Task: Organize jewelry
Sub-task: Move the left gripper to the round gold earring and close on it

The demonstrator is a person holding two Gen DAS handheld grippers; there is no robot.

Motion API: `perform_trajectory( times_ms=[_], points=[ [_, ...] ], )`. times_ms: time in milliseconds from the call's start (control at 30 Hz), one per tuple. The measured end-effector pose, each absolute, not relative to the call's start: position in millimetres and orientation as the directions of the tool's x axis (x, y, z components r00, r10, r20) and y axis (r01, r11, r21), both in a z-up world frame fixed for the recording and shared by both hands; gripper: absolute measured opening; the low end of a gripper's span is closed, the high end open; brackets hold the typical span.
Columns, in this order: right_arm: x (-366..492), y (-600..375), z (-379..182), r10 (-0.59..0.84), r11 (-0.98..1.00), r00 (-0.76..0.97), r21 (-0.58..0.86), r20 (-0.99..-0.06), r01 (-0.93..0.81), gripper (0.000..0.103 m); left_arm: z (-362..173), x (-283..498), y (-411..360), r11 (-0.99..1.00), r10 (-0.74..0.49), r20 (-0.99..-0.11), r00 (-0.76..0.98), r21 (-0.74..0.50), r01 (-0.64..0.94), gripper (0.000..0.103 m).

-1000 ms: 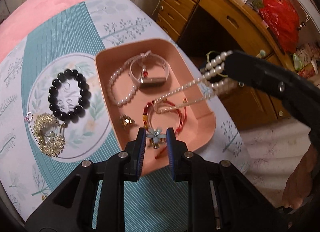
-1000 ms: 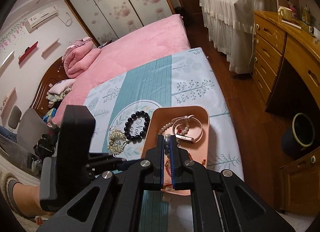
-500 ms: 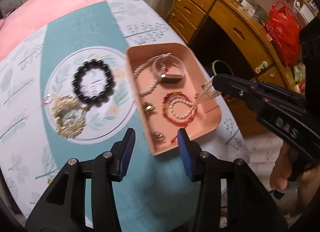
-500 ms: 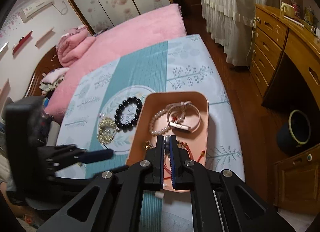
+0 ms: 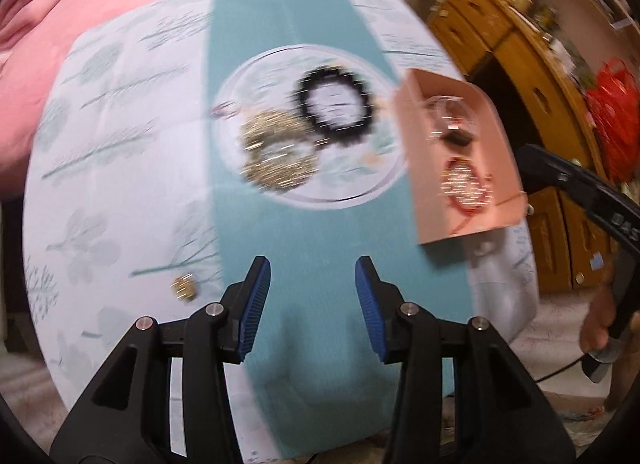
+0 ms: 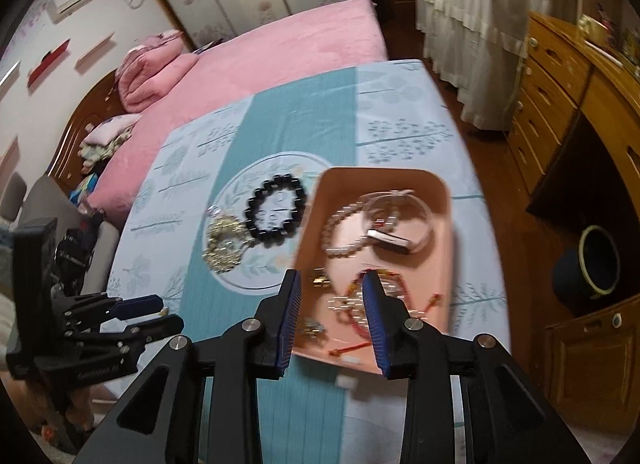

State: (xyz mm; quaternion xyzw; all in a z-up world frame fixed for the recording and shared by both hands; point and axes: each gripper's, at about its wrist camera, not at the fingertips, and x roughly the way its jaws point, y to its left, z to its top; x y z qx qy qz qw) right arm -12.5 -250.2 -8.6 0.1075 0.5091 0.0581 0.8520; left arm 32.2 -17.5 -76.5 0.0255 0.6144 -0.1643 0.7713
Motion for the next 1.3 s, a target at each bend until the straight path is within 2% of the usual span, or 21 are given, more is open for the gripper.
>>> perform_trajectory(
  times_ms=[367,833,1067,1200,1300],
  points=[
    [9.1,-160.0,-18.4,0.300,0.953,0.405,0.254,-0.864,-0.164,0.032,-103.3,33.4,64.7,0.984,-0.160,-0.969,0.186,-0.143,0.105,0.041],
    [25.7,-98.4,-53.6,0.321,0.938,0.318,0.254,-0.892,-0.237,0.032,-138.7,40.5,80.9,0.981,-0.182,-0.970,0.161,-0.168,0.094,0.041],
    [29.0,-95.6,-62.8,0.328,0.937,0.308,0.268,-0.893,-0.223,0.032,-141.8,46.9,70.3,0.980,-0.167,-0.973,0.159,-0.147,0.134,0.026],
    [31.1,-97.0,-67.9,0.328,0.938,0.301,0.272,-0.895,-0.215,0.032,-144.5,46.4,58.7,0.982,-0.088,-0.983,0.161,-0.059,0.180,0.017],
    [32.9,-97.0,-71.2,0.327,0.939,0.295,0.273,-0.898,-0.211,0.032,-146.0,45.6,50.9,0.978,-0.053,-0.986,0.160,-0.018,0.210,0.017]
  ],
)
